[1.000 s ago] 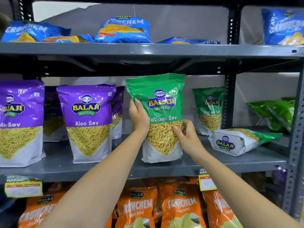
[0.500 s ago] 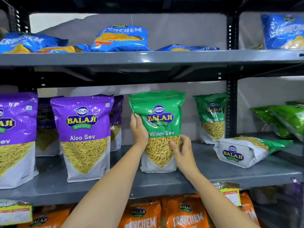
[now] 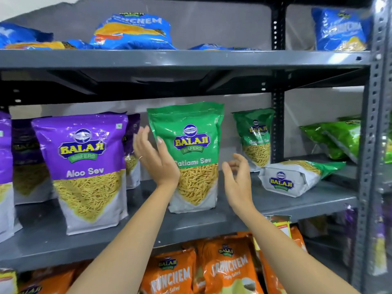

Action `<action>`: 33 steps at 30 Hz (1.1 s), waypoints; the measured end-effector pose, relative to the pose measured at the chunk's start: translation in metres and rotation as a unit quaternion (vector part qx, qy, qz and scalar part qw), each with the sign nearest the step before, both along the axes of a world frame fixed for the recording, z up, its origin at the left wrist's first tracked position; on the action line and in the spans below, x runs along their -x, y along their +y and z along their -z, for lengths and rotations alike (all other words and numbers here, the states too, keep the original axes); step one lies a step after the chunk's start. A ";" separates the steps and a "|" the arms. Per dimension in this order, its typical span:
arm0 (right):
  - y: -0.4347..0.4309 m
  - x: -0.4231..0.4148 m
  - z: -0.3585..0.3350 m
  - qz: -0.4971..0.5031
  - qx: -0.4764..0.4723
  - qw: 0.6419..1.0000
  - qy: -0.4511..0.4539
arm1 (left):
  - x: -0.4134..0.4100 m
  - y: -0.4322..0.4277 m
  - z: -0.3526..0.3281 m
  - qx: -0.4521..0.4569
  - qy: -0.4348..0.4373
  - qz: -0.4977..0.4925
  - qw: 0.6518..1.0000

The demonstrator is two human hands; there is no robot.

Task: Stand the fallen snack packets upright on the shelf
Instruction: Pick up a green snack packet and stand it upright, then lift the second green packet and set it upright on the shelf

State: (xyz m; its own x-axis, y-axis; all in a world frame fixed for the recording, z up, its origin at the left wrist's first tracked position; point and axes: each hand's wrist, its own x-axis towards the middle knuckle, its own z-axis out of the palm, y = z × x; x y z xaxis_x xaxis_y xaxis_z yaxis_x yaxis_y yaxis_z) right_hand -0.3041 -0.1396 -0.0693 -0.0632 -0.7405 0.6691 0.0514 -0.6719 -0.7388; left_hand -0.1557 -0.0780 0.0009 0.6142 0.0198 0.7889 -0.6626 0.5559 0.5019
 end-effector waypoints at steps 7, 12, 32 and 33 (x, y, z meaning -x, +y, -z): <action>-0.036 0.109 -0.037 0.240 0.053 0.967 -0.074 | 0.111 -0.012 -0.007 -0.032 -0.340 0.036 0.939; -0.084 0.184 -0.026 0.337 -0.200 0.916 -0.084 | 0.167 -0.105 0.006 -0.338 -0.125 0.233 0.903; -0.120 0.205 -0.006 0.064 -0.384 0.909 -0.147 | 0.204 -0.194 0.022 -0.654 0.038 0.412 0.633; -0.119 0.207 -0.005 0.047 -0.380 0.911 -0.154 | 0.203 -0.187 0.024 -0.646 0.041 0.429 0.630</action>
State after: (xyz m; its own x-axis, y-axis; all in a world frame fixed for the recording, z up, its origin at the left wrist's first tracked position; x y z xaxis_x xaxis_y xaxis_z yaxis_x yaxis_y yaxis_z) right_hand -0.5109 -0.2582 -0.0641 -0.2482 -0.9640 -0.0949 0.3044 0.0154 -0.9524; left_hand -0.3587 -0.2651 -0.0230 0.0012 -0.9733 -0.2295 -0.3401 -0.2162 0.9152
